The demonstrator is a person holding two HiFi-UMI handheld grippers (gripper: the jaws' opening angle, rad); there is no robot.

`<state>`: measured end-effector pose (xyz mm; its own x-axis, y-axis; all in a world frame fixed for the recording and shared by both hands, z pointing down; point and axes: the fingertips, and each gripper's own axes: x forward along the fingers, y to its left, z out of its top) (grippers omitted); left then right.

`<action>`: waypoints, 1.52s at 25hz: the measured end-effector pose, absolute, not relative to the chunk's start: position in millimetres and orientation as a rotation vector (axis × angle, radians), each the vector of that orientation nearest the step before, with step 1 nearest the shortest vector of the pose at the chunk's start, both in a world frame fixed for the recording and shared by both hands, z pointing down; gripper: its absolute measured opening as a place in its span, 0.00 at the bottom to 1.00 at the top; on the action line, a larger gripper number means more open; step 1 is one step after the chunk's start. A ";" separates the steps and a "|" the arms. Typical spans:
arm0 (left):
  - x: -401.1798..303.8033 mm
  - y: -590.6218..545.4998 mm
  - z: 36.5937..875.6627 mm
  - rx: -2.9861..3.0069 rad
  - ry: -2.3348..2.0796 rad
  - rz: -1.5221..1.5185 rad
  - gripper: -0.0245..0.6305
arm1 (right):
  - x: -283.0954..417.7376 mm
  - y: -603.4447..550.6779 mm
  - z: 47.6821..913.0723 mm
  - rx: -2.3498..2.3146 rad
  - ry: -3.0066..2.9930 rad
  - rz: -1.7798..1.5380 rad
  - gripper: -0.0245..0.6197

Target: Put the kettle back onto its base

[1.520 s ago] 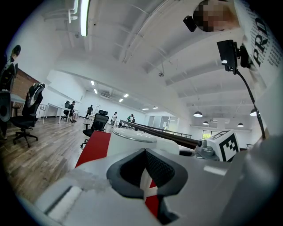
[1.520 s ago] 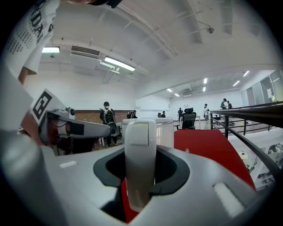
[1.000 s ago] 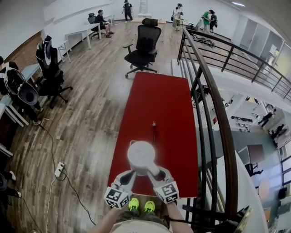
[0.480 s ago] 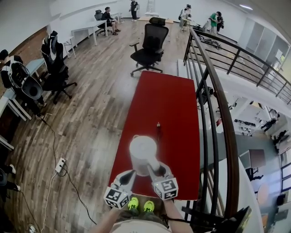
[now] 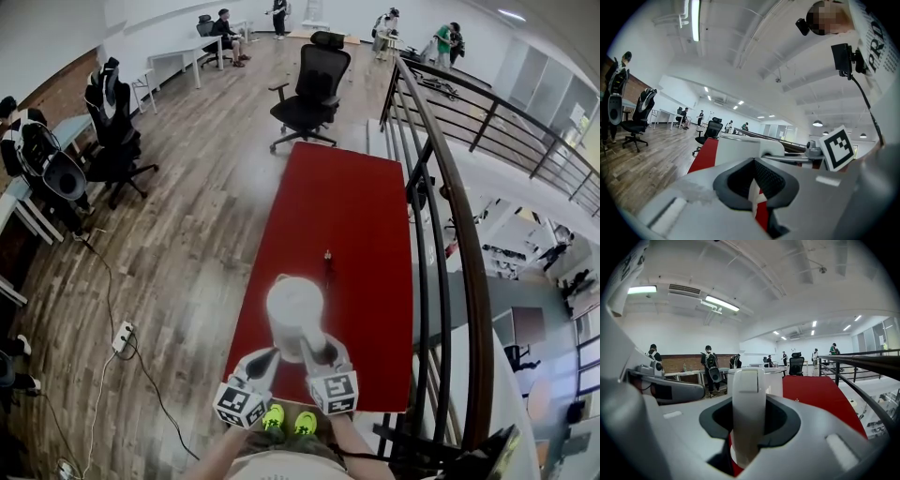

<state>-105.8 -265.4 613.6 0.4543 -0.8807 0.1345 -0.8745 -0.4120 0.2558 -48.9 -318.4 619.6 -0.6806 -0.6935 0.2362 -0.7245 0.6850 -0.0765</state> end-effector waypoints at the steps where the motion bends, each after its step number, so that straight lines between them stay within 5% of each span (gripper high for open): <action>1: -104.8 -265.0 614.2 2.421 -1.500 -0.031 0.03 | -50.7 -312.0 620.7 1.147 -2.703 0.220 0.22; 38: -72.4 -241.1 621.4 2.501 -1.376 -0.024 0.03 | -31.0 -267.2 642.2 0.966 -2.786 0.139 0.25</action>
<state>-72.4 -241.1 621.4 0.5448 -0.8296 0.1221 -0.8249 -0.5040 0.2559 -31.0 -267.2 642.2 -0.7701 -0.6030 0.2082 -0.6207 0.7836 -0.0265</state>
